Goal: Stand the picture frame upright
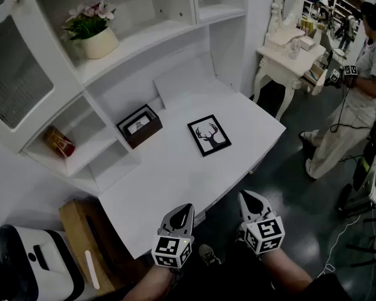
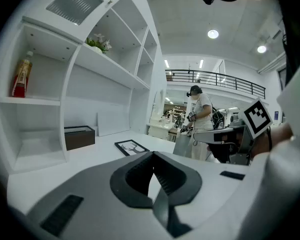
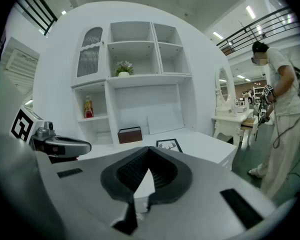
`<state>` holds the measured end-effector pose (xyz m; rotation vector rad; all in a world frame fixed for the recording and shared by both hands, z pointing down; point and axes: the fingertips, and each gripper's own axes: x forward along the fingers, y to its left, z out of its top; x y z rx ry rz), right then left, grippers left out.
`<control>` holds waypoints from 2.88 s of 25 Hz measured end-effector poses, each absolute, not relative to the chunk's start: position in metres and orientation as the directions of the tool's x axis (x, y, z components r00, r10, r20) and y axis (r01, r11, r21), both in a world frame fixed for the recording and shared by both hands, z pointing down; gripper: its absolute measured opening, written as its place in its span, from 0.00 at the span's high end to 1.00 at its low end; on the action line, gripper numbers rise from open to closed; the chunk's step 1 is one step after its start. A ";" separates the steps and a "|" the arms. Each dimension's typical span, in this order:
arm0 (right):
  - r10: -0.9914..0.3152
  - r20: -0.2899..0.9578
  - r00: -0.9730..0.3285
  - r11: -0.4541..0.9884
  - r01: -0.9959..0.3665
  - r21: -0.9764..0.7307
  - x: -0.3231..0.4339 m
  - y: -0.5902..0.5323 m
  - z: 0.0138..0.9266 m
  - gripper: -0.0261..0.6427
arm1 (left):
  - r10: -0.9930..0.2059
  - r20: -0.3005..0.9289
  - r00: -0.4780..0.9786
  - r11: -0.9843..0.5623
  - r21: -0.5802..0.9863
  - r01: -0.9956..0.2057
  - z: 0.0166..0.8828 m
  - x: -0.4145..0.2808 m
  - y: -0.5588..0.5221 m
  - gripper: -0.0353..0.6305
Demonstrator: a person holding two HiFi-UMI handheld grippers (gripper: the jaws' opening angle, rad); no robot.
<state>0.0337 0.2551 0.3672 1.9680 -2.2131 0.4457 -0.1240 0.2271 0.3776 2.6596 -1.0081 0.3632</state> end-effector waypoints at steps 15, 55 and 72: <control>-0.952 0.277 -0.130 0.103 -0.989 -0.108 0.028 0.249 0.364 0.96 | -0.603 0.327 0.727 -0.717 0.177 -0.674 0.381 -0.127 0.223 0.94; -0.947 0.280 -0.158 0.135 -0.986 -0.102 0.018 0.190 0.351 0.96 | -0.622 0.318 0.715 -0.706 0.167 -0.688 0.367 -0.140 0.179 0.94; -0.913 0.304 -0.270 0.247 -0.962 -0.115 0.074 0.106 0.365 0.96 | -0.690 0.350 0.633 -0.616 0.175 -0.768 0.378 -0.083 0.122 0.94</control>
